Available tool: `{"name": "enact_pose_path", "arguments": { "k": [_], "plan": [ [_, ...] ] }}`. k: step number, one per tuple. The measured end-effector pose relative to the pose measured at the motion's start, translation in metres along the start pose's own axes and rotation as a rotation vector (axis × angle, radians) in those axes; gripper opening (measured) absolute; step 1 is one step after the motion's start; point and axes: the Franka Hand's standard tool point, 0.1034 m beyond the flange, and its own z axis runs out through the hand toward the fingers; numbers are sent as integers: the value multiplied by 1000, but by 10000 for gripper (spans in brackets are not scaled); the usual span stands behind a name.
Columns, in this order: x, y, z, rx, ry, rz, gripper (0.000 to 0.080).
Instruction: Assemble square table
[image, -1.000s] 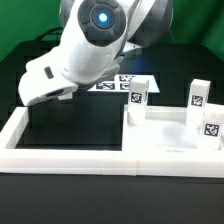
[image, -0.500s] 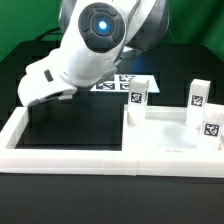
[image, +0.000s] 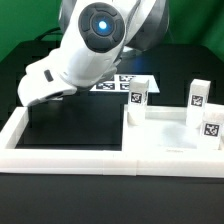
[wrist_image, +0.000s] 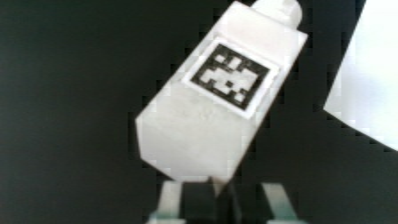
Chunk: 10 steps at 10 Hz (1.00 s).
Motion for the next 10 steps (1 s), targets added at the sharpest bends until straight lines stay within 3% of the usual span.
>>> {"name": "enact_pose_path", "arguments": {
  "k": [5, 6, 7, 8, 10],
  "plan": [
    [-1, 1, 0, 1, -1, 1, 1],
    [-10, 6, -4, 14, -18, 22, 1],
    [-22, 20, -10, 16, -25, 67, 120],
    [-29, 24, -8, 26, -31, 161, 120],
    [-33, 24, -6, 29, -42, 210, 447]
  ]
}}
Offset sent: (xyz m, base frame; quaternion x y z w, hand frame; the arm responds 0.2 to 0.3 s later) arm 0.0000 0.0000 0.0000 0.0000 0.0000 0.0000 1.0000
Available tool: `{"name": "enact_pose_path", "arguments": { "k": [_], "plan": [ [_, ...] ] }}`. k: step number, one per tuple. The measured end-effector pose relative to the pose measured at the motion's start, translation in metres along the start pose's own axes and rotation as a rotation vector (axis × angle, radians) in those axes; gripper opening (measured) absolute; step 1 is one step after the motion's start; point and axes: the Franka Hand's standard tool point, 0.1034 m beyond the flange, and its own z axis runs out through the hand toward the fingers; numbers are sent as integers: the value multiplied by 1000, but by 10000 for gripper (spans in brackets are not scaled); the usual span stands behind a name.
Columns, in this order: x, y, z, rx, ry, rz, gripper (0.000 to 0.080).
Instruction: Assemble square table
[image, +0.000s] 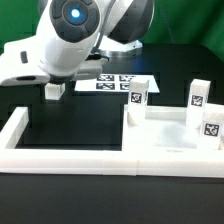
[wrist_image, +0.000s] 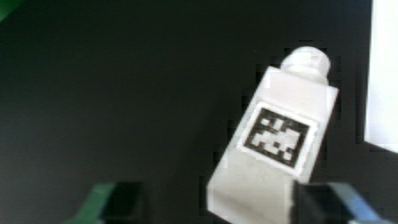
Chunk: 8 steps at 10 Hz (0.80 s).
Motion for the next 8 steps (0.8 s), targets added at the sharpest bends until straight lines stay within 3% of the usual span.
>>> {"name": "enact_pose_path", "arguments": {
  "k": [1, 2, 3, 4, 5, 7, 8],
  "plan": [
    [0, 0, 0, 0, 0, -1, 573],
    [0, 0, 0, 0, -1, -1, 573],
    [0, 0, 0, 0, -1, -1, 634],
    [0, 0, 1, 2, -3, 4, 645],
    [-5, -7, 10, 74, -42, 139, 645],
    [1, -13, 27, 151, -50, 240, 648],
    [4, -13, 32, 155, -28, 246, 648]
  ]
}}
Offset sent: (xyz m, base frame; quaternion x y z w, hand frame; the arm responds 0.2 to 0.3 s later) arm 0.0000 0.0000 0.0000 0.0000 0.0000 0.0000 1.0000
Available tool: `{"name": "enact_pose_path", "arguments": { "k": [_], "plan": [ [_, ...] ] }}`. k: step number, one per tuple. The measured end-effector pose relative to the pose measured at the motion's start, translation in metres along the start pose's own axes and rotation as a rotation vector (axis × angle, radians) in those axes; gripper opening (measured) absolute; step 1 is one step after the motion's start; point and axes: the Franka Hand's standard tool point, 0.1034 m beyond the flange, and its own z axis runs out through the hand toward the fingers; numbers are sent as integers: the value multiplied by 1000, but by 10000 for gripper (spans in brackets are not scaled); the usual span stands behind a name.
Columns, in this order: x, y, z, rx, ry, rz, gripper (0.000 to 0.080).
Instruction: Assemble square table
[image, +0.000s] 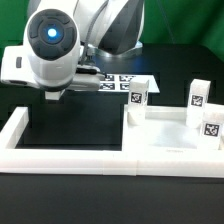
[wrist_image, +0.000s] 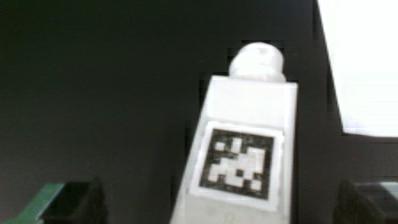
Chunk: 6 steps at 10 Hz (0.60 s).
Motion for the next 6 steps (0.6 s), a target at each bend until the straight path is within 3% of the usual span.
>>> {"name": "enact_pose_path", "arguments": {
  "k": [1, 4, 6],
  "plan": [
    [-1, -2, 7, 0, 6, -3, 648],
    [-1, -3, 9, 0, 2, -5, 648],
    [-1, -3, 10, 0, 0, -5, 378]
  ]
}}
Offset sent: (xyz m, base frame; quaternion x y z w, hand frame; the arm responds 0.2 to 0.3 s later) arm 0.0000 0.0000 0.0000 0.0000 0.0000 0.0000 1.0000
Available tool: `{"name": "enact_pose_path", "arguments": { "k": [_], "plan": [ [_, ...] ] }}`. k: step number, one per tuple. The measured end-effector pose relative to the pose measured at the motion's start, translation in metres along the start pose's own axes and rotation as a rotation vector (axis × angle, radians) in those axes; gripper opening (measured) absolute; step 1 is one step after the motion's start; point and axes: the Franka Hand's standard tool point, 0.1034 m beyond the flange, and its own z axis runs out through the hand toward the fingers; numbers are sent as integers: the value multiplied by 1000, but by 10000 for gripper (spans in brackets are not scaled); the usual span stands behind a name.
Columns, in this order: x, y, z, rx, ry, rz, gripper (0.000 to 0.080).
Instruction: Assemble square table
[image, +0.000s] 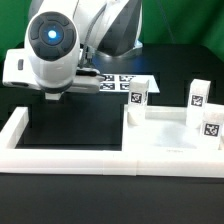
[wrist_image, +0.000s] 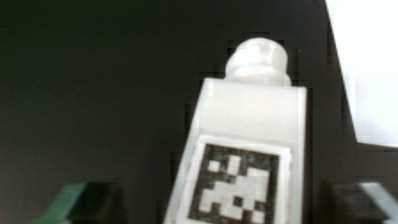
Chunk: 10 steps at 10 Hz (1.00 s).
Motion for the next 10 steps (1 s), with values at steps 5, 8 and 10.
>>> {"name": "enact_pose_path", "arguments": {
  "k": [5, 8, 10],
  "plan": [
    [0, 0, 0, 0, -1, 0, 284],
    [0, 0, 0, 0, -1, 0, 284],
    [0, 0, -1, -1, -1, -8, 285]
  ]
}}
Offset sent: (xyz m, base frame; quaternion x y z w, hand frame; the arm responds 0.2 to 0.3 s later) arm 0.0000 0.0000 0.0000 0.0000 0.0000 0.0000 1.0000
